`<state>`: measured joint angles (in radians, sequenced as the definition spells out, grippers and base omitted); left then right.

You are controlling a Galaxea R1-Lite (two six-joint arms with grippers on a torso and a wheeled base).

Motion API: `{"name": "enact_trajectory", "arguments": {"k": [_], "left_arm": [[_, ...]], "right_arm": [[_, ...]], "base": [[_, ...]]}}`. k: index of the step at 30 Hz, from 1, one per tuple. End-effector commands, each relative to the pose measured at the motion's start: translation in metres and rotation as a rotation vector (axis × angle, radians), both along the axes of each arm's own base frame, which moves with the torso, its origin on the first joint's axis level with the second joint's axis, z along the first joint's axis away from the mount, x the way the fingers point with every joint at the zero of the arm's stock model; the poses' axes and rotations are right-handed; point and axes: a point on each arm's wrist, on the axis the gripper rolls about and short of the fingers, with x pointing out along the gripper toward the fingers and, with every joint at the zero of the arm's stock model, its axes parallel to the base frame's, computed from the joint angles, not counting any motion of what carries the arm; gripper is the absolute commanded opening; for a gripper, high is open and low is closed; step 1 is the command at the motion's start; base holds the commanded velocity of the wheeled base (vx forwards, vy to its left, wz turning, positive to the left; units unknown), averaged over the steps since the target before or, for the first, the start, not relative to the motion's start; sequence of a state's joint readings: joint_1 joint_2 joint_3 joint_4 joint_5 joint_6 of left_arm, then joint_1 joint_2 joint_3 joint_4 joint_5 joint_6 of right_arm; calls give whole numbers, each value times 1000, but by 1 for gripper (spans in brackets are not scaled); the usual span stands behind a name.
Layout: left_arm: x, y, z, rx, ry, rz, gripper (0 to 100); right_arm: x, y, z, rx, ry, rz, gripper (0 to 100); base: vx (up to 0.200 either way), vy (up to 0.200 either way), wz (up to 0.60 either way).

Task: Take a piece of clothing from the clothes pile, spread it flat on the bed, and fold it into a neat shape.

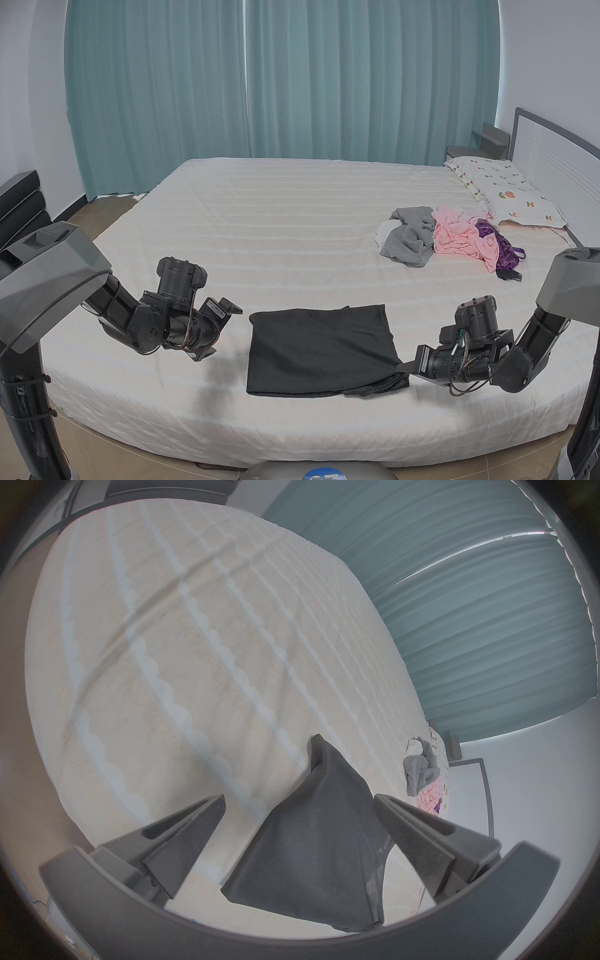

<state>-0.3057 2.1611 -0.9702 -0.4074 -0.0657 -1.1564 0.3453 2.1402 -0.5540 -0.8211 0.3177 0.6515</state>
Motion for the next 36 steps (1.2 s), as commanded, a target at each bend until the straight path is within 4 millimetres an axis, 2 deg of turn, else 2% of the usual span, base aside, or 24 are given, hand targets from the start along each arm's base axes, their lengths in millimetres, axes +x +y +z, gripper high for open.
{"name": "enact_trajectory", "arguments": {"k": [1,11,12,14,16,20,24,26,27,28,32,36], "left_arm": [[-2,-1,-3,3,11,-4,100],[-2,-1,-4,6,11,-4,100],[-2,-1,-4,6,11,-4,100],[-3,-1,-4,5,13,-5,100],[-3,-1,-4,4,14,-6,100],[-3,-2,-4,3,14,-8,100],[-5,-2,-6,6,24,-10,100],[-8,-1,-8,9,32,-10,100],[-8,-1,-8,9,32,-10,100],[-10,0,-10,6,24,-10,100],[-14,-2,-12,0,-6,-19,100],[-16,-5,-12,-6,-24,-29,100]], "right_arm": [[-8,-5,8,-11,-18,9,0],[-8,-8,-11,-83,7,26,0],[-8,-8,-11,-83,7,26,100],[-3,-13,-13,-97,-8,22,100],[8,-14,-5,-75,-48,11,100],[41,-7,3,-28,-111,-35,100],[79,6,-7,14,-83,-78,100],[93,14,-8,38,-64,-94,100],[93,14,-8,38,-64,-94,100],[108,24,-10,60,-51,-108,100],[132,35,-22,20,-53,-163,100],[144,41,-31,-9,-74,-195,100]], "base": [[0,0,0],[0,0,0],[0,0,0],[0,0,0],[0,0,0],[0,0,0],[0,0,0],[0,0,0],[0,0,0],[0,0,0],[0,0,0],[0,0,0]]}}
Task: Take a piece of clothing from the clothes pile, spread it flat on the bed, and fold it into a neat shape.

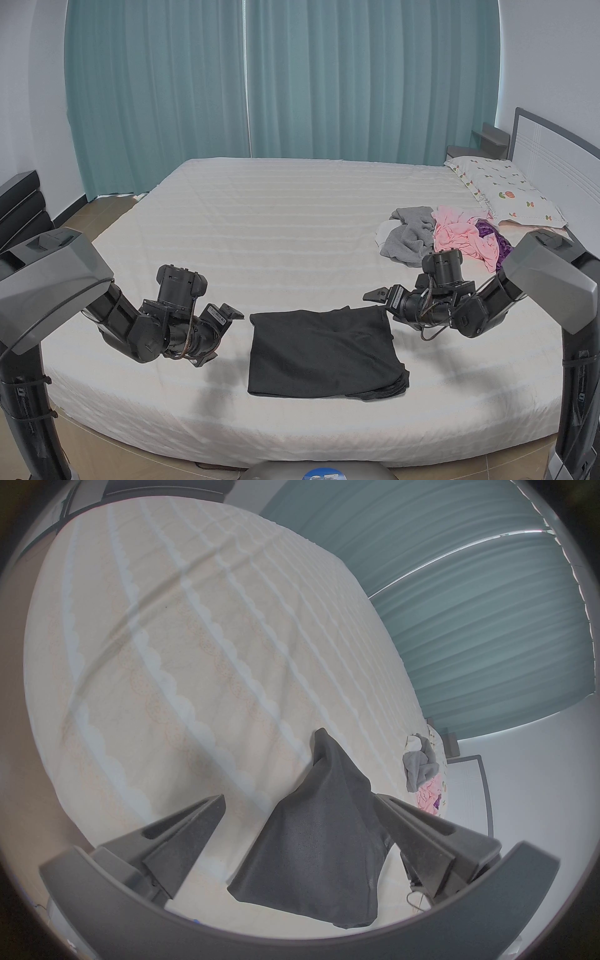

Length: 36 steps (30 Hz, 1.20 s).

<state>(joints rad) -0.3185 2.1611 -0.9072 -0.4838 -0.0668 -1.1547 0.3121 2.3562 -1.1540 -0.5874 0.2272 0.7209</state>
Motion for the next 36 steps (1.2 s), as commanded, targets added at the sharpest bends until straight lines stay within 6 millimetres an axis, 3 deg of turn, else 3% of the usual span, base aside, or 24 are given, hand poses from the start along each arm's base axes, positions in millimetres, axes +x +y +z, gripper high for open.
{"name": "enact_trajectory", "arguments": {"k": [1,11,12,26,33,36], "left_arm": [[-8,-3,-6,0,-7,-17,100],[-9,-4,-8,1,0,-19,100],[-9,-4,-8,1,0,-19,100],[-10,-6,-8,-2,4,-25,100],[-13,-15,-9,3,4,-51,100],[-5,-20,-9,6,-24,-60,100]], "right_arm": [[30,17,-40,-42,38,-62,100],[36,16,-38,-54,27,-90,100],[36,16,-39,-54,28,-92,0],[49,5,-40,-76,6,-178,0],[55,-8,-37,-80,-7,-224,0],[54,-10,-39,-82,1,-227,0]], "base": [[0,0,0],[0,0,0],[0,0,0],[0,0,0],[0,0,0],[0,0,0]]}}
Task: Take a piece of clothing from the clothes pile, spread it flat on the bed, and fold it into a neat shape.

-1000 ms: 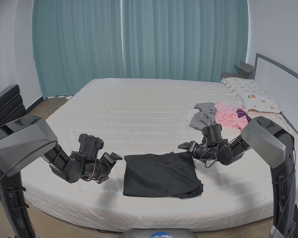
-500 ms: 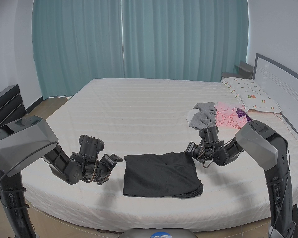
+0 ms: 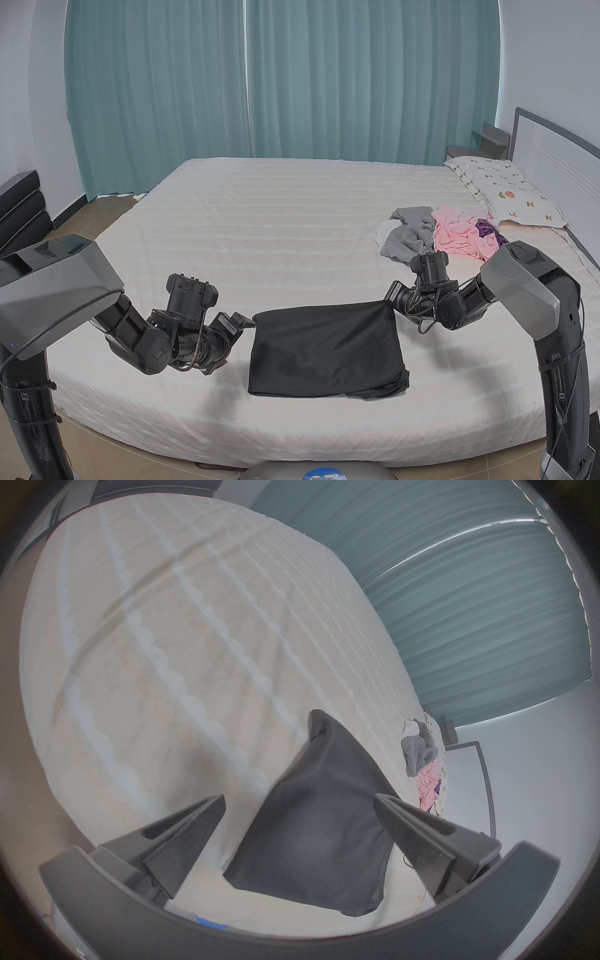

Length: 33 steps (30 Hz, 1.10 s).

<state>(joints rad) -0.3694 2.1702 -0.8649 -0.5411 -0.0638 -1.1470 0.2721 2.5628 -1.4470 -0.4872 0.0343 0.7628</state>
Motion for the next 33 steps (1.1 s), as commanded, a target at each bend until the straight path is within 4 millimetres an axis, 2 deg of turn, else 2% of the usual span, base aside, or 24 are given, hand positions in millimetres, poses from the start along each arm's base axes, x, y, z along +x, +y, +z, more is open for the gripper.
{"name": "enact_trajectory", "arguments": {"k": [1,5,15,24,33], "left_arm": [[11,-6,-2,-6,-29,-4,100],[24,-11,-12,6,-43,-9,100],[81,-30,-30,89,-180,-66,100],[104,-39,-46,132,-196,-98,100],[111,-42,-52,152,-185,-100,100]], "right_arm": [[0,-2,-1,0,4,-5,0],[1,-2,-4,-2,6,-8,0],[-3,0,-6,4,23,-7,0],[-4,1,-6,7,24,-8,0],[-3,0,-5,11,22,-13,0]], "base": [[0,0,0],[0,0,0],[0,0,0],[0,0,0],[0,0,0]]}}
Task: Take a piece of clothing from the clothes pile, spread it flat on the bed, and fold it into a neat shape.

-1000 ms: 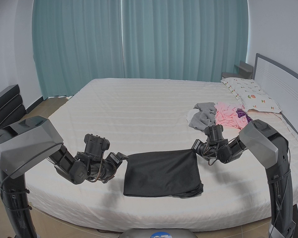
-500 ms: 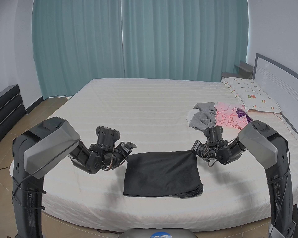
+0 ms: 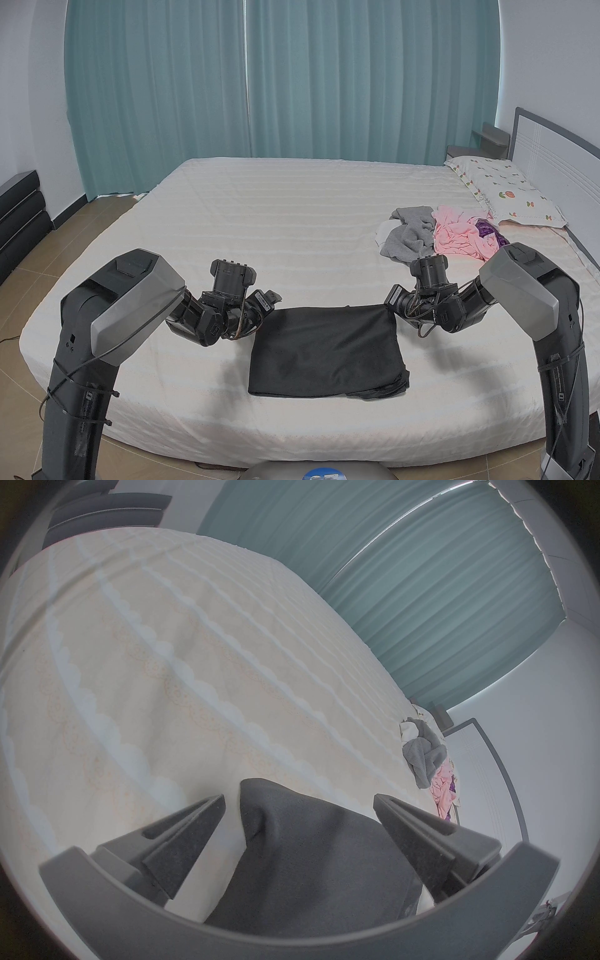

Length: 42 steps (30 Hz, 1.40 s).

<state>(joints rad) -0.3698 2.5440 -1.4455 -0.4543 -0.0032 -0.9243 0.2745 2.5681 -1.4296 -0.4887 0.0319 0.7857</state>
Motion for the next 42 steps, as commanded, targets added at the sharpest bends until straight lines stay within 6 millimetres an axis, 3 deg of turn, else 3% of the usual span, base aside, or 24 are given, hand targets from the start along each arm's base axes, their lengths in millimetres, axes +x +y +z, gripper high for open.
{"name": "enact_trajectory", "arguments": {"k": [1,2,10,30,37,38,39,42], "left_arm": [[6,-2,-10,3,2,1,100],[8,-2,-11,2,-1,2,0],[19,-3,-12,30,-56,78,0],[17,8,-18,50,-60,116,0],[14,8,-16,47,-49,106,0],[14,8,-17,48,-46,106,100],[14,8,-16,47,-49,106,100],[14,10,-13,44,-52,111,100]], "right_arm": [[0,0,2,1,-4,1,0],[0,0,2,1,-4,1,0],[1,0,1,6,-2,-3,0],[6,3,-15,-12,-4,-22,0],[6,3,-13,-14,-10,-27,0],[5,3,-12,-13,-11,-28,0],[4,3,-11,-8,-14,-30,100],[-1,-1,2,11,-36,-21,100]], "base": [[0,0,0],[0,0,0],[0,0,0],[0,0,0],[0,0,0],[0,0,0],[0,0,0],[0,0,0]]}}
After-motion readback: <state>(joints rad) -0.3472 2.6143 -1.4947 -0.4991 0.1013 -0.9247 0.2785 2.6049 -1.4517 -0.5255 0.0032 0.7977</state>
